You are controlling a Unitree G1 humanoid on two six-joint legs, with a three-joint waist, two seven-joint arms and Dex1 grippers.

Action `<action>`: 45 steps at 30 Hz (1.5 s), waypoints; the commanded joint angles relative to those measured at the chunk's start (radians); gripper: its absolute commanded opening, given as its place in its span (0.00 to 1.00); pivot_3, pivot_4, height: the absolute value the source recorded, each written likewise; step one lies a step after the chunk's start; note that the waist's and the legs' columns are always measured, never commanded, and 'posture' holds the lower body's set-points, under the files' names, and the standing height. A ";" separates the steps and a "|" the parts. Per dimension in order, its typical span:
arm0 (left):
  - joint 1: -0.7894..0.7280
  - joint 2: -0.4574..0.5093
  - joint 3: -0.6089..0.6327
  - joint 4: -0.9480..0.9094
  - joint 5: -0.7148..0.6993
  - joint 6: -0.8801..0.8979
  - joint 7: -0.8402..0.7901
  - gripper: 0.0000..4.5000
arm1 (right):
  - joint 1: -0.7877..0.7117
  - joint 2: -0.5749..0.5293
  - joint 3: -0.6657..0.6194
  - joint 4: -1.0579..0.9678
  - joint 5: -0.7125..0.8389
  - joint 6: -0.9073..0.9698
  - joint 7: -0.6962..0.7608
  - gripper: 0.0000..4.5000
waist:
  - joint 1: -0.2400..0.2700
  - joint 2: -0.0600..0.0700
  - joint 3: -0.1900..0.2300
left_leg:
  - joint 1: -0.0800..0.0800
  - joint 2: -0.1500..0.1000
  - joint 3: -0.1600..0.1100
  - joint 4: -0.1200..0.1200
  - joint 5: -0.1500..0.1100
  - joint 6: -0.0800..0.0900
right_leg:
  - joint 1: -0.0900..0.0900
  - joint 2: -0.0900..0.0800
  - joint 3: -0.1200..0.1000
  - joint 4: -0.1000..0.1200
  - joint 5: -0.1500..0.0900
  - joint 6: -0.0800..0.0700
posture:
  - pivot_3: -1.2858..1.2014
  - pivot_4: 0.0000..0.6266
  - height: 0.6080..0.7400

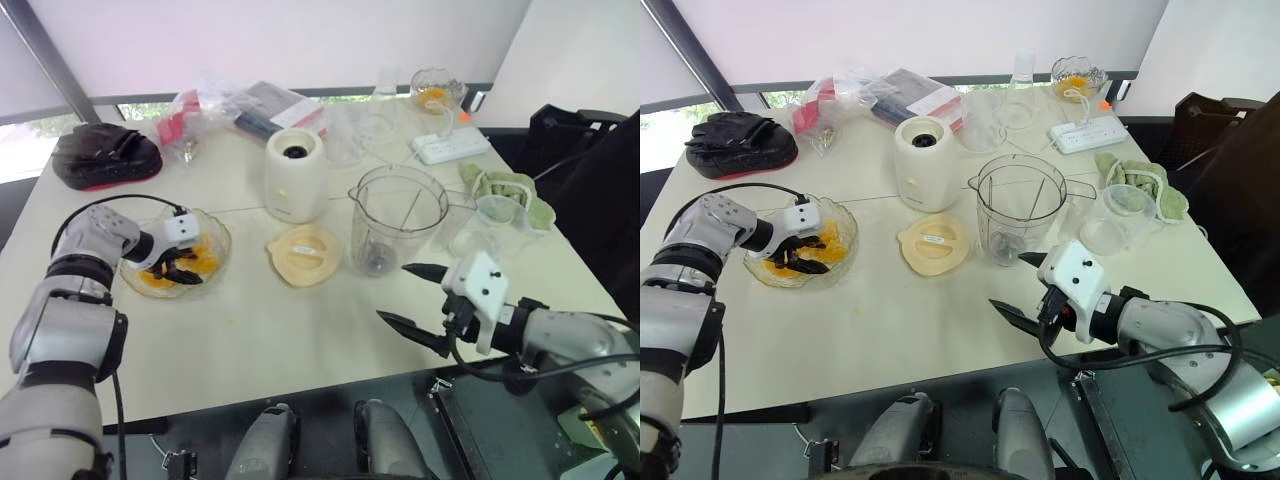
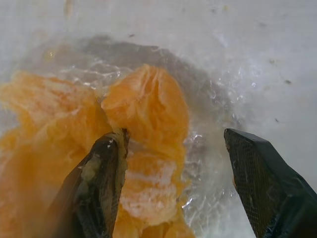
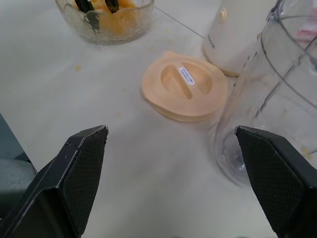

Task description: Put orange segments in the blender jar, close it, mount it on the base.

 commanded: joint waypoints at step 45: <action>0.033 -0.186 0.042 -0.001 -0.013 0.029 0.250 0.71 | -0.130 -0.155 -0.046 0.102 0.000 0.019 0.188 0.96 | 0.032 0.002 -0.002 | 0.000 -0.006 -0.002 0.006 -0.001 0.002 | 0.004 -0.005 -0.001 0.001 0.000 0.001 | 0.52 0.24 1.00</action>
